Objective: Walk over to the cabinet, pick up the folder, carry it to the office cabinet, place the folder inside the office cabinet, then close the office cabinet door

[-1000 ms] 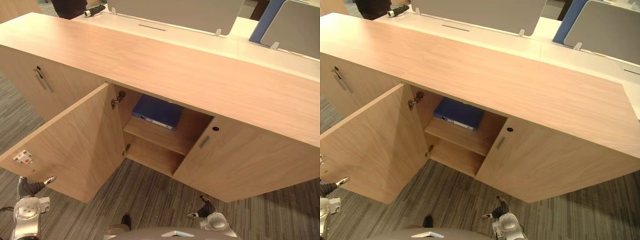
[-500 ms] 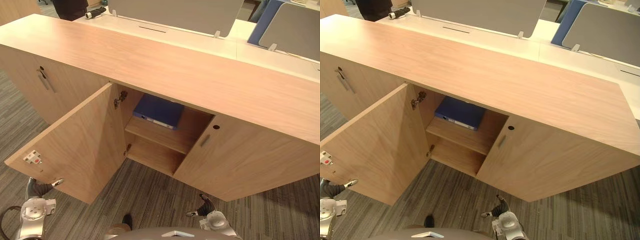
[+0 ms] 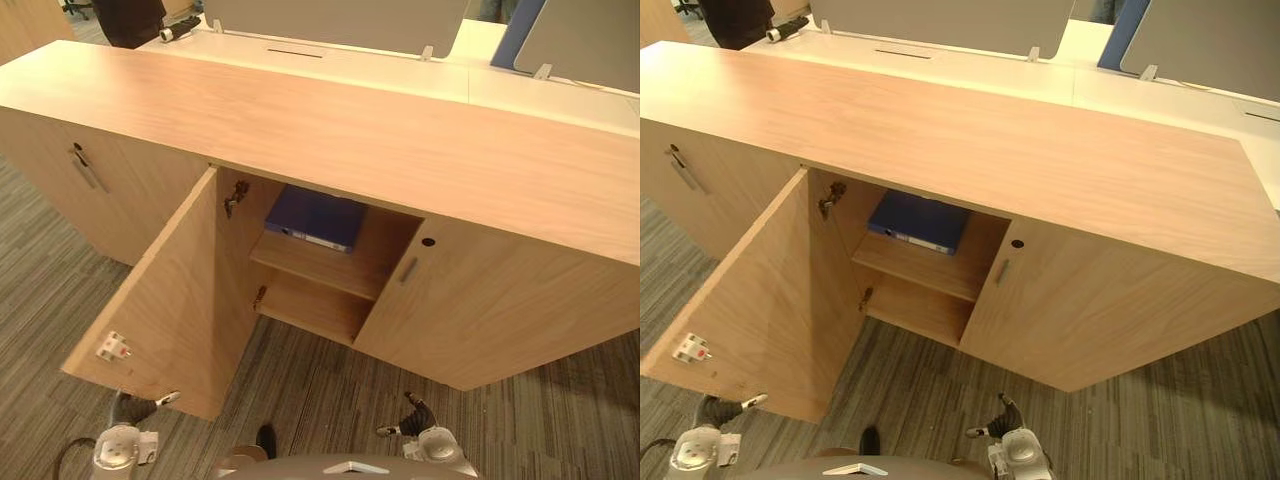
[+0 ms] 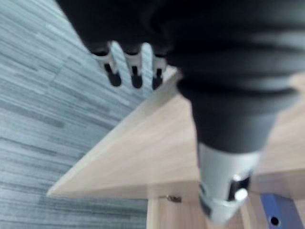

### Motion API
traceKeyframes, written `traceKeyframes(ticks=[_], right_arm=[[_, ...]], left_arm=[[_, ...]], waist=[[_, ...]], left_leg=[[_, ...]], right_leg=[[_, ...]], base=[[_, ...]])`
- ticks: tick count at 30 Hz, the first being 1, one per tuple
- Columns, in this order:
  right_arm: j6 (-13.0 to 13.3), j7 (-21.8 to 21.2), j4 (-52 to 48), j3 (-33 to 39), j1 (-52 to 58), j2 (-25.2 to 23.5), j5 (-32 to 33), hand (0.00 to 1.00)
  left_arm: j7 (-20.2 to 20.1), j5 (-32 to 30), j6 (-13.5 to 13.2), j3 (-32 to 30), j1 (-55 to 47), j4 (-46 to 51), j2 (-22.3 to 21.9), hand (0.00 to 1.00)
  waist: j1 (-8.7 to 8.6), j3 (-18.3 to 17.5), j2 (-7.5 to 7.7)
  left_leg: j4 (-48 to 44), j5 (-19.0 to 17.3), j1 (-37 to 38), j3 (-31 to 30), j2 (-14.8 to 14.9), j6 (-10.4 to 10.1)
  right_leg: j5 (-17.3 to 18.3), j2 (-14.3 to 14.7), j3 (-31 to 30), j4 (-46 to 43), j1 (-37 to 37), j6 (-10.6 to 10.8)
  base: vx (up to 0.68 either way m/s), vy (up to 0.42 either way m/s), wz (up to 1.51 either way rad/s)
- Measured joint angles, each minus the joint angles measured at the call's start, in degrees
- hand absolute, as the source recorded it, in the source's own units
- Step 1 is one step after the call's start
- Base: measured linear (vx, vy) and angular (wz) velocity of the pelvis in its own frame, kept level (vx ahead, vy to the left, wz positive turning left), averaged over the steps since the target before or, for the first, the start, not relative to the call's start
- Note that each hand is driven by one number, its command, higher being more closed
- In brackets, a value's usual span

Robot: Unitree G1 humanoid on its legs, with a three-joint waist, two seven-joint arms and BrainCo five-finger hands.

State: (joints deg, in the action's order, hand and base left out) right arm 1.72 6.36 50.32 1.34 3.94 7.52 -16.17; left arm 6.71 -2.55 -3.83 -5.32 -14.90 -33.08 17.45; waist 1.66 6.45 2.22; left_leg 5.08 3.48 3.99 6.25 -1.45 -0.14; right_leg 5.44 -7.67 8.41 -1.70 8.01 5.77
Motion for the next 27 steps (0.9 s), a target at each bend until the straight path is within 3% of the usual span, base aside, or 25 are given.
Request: traceKeyframes(ticks=[7,16,23,26,27], right_arm=[[-0.7,0.1,0.0,0.1,0.1,-0.4,0.0,0.00],[-0.9,0.5,0.1,0.0,0.4,-0.9,0.0,0.00],[-1.0,0.7,0.6,-0.2,0.5,-1.2,0.0,0.00],[-1.4,1.8,1.7,-0.1,0.4,-1.2,0.0,0.00],[-1.5,1.8,2.4,0.0,0.4,-1.2,0.0,0.00]], left_arm=[[0.0,0.2,0.0,7.4,-1.2,1.1,-2.4,0.00],[-2.9,0.1,-0.4,21.1,4.0,1.1,-7.1,0.00],[-4.7,0.2,-2.6,25.6,11.1,3.2,-9.1,0.00],[-5.1,0.2,-2.9,26.0,11.7,3.2,-9.5,0.00],[-5.1,0.2,-2.9,26.2,11.9,3.1,-9.3,0.00]], waist=[[-0.17,0.0,-0.87],[-3.68,-1.3,-1.58],[-5.76,-3.2,-1.30],[-6.36,-3.9,-1.08],[-6.57,-4.1,-0.97]], left_leg=[[0.0,0.1,0.2,1.7,0.0,0.2],[0.0,0.1,0.0,4.2,0.0,0.5],[0.0,-0.5,-0.5,7.0,-0.1,0.8],[0.0,-1.3,0.2,8.2,-0.1,0.7],[0.0,-1.4,0.2,8.4,-0.1,0.7]], right_leg=[[-0.9,0.0,-1.8,0.5,-0.5,-0.3],[-1.0,0.2,-6.1,0.5,-2.5,-1.1],[-1.9,0.1,-8.8,0.8,-4.2,-2.7],[-2.1,0.1,-9.9,1.2,-4.1,-2.3],[-2.8,0.1,-10.0,1.4,-4.0,-1.2]], base=[[-0.04,0.014,-0.13],[-0.07,0.035,-0.18],[0.03,0.026,-0.22],[0.09,0.000,-0.23],[0.13,-0.017,-0.14]])
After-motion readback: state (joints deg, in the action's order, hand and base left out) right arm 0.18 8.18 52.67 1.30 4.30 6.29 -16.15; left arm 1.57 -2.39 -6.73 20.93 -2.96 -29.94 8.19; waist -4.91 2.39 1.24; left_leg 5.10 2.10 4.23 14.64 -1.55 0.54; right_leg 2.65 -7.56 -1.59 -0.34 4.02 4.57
